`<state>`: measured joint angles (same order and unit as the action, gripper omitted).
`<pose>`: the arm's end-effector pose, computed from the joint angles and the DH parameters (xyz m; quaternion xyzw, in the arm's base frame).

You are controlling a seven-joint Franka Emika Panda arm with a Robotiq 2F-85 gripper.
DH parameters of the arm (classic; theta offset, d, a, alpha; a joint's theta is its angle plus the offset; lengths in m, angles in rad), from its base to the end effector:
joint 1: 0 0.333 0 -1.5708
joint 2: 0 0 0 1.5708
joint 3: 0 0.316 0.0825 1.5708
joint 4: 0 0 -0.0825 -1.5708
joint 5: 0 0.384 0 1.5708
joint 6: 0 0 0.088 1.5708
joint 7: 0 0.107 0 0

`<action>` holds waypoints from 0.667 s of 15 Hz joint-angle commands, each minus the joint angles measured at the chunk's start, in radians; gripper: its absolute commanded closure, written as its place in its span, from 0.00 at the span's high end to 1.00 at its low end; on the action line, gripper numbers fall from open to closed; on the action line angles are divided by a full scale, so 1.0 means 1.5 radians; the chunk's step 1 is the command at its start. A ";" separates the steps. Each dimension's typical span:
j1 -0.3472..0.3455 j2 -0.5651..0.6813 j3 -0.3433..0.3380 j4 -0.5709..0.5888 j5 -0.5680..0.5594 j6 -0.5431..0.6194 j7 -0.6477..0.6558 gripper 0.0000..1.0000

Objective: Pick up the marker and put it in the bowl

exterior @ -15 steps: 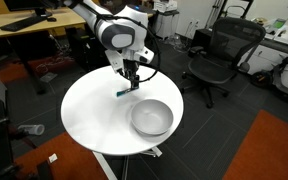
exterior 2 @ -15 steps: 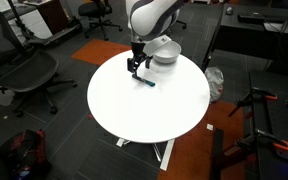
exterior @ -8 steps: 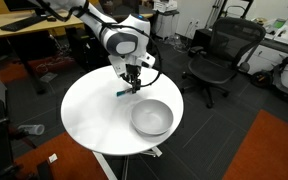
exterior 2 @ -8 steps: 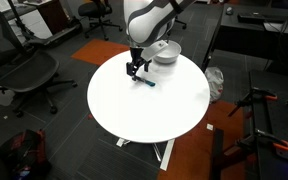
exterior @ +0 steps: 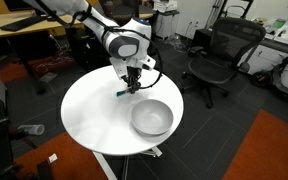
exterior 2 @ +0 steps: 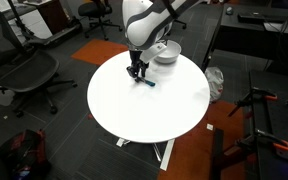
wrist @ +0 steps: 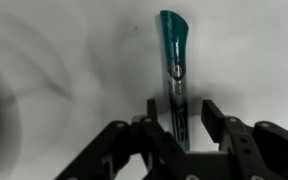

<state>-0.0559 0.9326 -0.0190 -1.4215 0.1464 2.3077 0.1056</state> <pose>0.7147 -0.0483 0.1317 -0.9893 0.1365 0.0236 0.0450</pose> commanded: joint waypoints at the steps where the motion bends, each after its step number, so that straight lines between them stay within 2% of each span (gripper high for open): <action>1: -0.003 0.007 0.001 0.026 0.001 -0.027 0.012 0.21; 4: -0.006 0.007 0.001 0.030 0.002 -0.028 0.012 0.01; 6: -0.006 0.009 0.001 0.035 0.002 -0.032 0.013 0.05; 10: -0.006 -0.032 0.001 0.015 0.009 -0.027 0.022 0.05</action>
<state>-0.0609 0.9341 -0.0195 -1.3962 0.1473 2.2988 0.1079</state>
